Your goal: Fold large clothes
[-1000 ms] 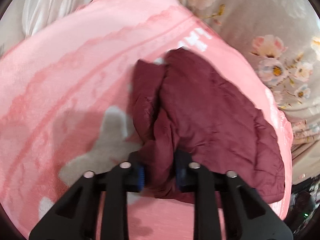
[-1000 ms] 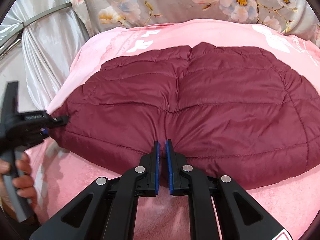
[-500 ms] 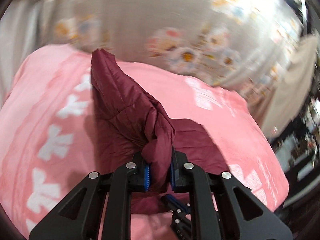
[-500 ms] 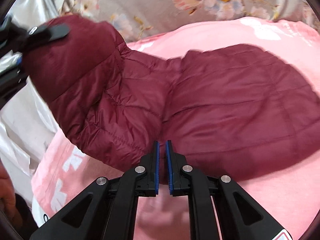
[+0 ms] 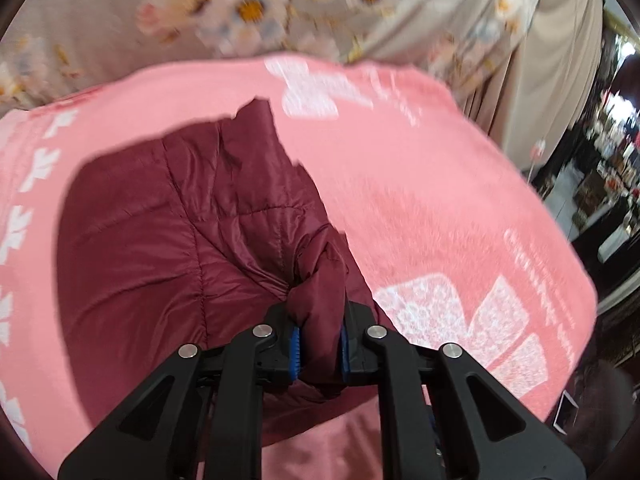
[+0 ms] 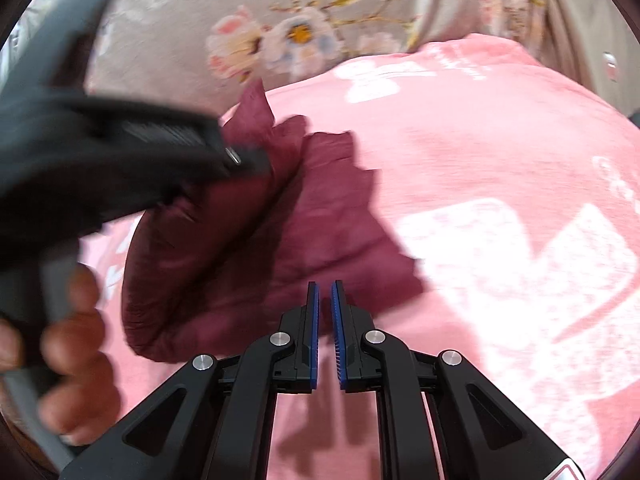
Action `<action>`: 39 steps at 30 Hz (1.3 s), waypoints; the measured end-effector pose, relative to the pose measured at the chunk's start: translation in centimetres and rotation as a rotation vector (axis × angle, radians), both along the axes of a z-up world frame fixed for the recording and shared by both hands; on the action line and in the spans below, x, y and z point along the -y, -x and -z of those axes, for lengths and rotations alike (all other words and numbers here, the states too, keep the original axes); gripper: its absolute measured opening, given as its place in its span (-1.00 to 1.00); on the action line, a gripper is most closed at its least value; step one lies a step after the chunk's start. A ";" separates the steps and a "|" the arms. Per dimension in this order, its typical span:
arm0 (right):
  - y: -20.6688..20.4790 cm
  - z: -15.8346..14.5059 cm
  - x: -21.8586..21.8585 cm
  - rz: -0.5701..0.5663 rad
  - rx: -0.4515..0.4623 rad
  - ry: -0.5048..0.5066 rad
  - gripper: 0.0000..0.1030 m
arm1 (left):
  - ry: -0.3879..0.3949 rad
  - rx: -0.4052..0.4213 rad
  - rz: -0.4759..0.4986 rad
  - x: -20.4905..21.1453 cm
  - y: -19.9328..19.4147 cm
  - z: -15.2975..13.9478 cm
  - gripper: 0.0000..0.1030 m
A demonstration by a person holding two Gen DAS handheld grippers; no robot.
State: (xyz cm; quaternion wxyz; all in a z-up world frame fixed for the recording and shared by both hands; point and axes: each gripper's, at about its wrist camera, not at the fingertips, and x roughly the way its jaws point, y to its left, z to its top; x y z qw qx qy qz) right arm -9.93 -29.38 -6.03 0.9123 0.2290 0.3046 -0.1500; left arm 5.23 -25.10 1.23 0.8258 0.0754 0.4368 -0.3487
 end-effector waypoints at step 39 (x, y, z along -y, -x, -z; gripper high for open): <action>-22.7 -5.3 7.6 -0.091 -0.065 -0.295 -0.84 | 0.098 -0.084 -0.403 -13.4 -15.6 -2.6 0.26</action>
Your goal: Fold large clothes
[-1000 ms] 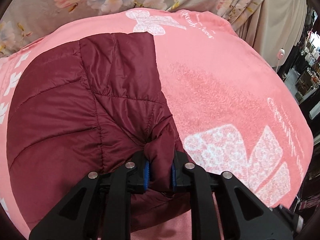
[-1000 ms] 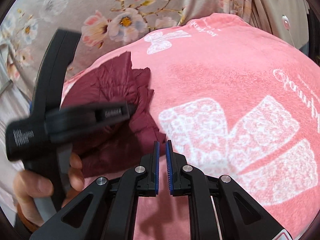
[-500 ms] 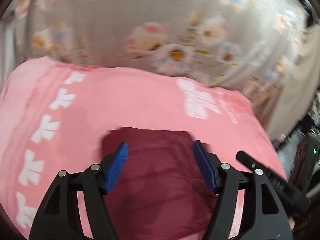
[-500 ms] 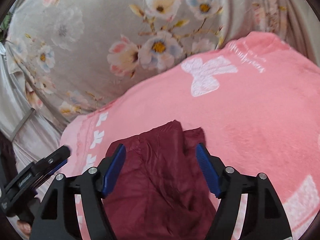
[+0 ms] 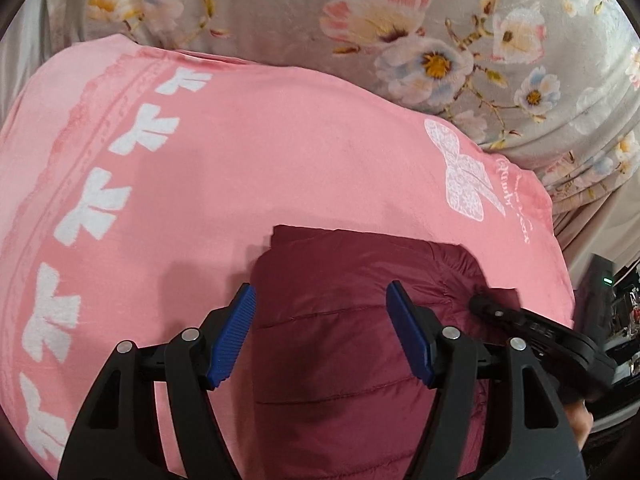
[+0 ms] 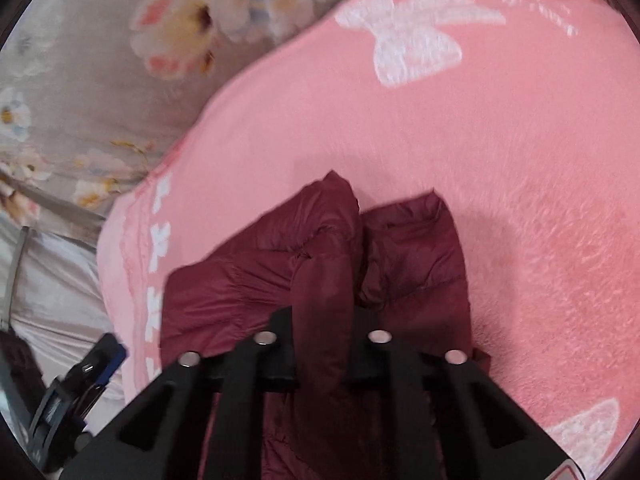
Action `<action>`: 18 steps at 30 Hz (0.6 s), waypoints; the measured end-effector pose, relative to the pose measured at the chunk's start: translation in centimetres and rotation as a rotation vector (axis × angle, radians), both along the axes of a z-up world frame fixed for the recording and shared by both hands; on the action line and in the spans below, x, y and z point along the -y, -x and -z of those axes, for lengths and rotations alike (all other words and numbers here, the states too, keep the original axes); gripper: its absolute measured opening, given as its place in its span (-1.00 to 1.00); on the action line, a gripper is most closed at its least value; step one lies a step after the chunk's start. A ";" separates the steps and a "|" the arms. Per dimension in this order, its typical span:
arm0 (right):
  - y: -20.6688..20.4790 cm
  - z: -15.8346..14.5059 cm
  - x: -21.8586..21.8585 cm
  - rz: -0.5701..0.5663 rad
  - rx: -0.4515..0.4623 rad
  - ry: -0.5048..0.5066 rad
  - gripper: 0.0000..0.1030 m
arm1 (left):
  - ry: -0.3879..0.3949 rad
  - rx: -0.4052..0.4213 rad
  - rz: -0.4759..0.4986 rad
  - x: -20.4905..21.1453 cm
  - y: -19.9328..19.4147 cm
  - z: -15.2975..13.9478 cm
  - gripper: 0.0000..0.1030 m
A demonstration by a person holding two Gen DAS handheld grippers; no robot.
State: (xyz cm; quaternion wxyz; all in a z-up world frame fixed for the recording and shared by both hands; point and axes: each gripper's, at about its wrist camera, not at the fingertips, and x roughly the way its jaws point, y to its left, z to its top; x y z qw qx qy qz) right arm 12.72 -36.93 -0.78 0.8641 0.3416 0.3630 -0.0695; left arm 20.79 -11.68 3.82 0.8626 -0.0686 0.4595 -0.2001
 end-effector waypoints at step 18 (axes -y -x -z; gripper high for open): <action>1.9 5.2 0.4 0.099 -0.025 0.280 -0.81 | -0.238 0.123 0.032 10.3 -0.5 6.5 0.45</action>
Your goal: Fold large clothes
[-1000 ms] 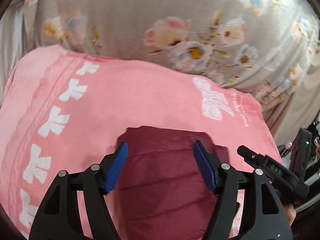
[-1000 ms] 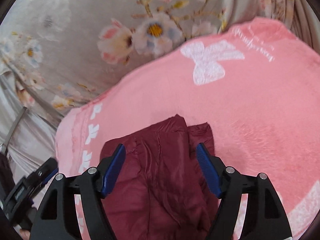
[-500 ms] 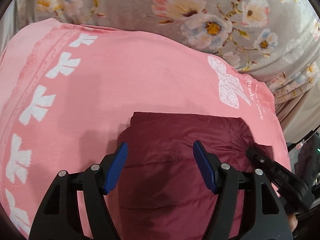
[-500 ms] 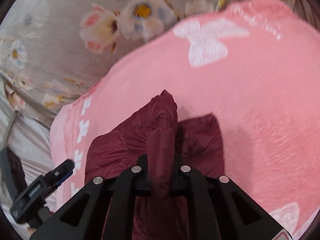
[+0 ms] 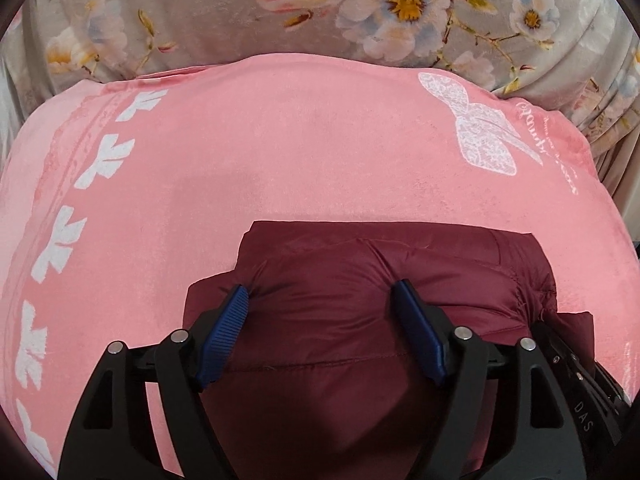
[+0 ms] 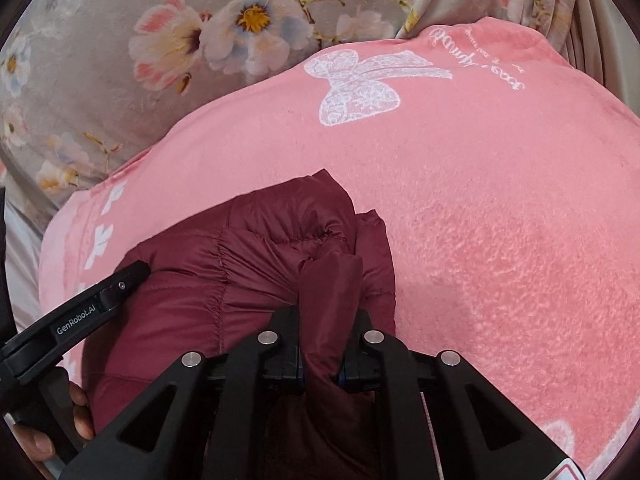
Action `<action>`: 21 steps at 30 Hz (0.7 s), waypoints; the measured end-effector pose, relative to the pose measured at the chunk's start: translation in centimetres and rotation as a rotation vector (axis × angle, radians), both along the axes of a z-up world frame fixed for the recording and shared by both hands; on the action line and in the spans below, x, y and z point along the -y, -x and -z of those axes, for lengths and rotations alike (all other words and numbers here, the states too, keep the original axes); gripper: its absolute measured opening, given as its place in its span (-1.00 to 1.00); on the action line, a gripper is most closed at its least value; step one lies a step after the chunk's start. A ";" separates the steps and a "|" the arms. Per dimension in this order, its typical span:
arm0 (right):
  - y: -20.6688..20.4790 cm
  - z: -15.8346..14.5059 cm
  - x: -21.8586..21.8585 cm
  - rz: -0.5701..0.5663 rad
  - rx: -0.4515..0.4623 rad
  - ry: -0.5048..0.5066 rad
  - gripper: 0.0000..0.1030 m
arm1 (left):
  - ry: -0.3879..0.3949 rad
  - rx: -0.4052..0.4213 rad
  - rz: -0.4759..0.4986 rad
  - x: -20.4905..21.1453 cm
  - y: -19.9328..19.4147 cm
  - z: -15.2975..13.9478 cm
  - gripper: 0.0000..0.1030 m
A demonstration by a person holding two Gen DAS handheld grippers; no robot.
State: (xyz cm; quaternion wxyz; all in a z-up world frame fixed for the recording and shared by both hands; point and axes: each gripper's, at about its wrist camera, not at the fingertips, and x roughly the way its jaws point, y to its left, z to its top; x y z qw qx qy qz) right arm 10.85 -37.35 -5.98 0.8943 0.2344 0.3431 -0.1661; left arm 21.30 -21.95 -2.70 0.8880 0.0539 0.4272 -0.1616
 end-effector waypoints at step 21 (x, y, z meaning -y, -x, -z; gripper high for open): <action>0.0 2.0 0.7 0.000 0.031 -0.036 -0.74 | -0.066 0.110 -0.012 1.5 0.4 2.2 0.73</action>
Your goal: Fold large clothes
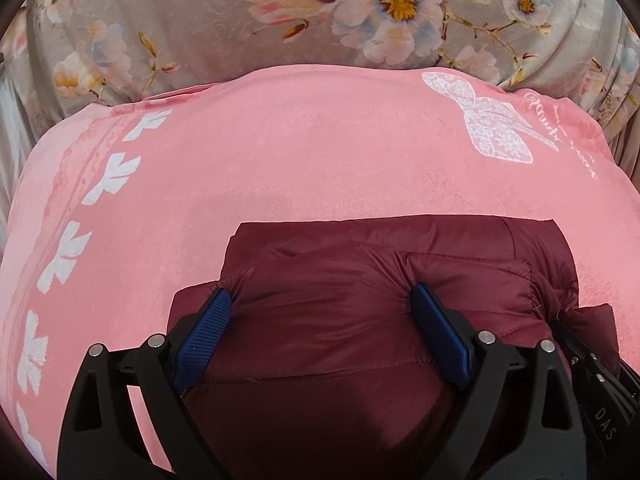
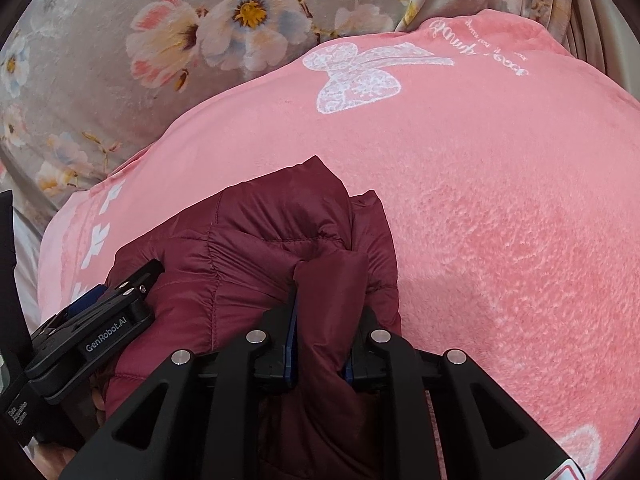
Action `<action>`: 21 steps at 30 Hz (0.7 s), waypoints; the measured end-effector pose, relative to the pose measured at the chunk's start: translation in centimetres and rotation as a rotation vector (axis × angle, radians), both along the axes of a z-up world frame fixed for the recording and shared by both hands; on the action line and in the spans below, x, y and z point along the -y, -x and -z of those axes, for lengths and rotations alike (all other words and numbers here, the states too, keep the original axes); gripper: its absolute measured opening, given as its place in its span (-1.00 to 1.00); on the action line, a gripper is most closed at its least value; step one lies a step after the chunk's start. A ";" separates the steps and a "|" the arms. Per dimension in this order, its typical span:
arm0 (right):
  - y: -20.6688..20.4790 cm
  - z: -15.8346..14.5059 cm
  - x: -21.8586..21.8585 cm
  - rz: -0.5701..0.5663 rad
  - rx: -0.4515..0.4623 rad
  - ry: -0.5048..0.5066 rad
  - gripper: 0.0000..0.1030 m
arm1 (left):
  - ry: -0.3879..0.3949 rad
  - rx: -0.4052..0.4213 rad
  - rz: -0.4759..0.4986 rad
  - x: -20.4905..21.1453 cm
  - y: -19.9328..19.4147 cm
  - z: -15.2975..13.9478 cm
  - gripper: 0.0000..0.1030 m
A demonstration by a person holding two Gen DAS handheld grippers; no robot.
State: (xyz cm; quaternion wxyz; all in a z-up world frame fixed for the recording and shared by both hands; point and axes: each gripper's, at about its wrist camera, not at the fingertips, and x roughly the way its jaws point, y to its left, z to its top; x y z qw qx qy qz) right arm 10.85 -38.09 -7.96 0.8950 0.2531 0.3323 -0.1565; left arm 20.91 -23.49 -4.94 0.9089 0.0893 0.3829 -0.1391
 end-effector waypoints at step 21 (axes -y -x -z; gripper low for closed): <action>7.9 -6.9 -4.0 -0.065 0.037 0.221 -0.48 | 0.032 -0.060 0.041 -6.1 6.3 -4.7 0.76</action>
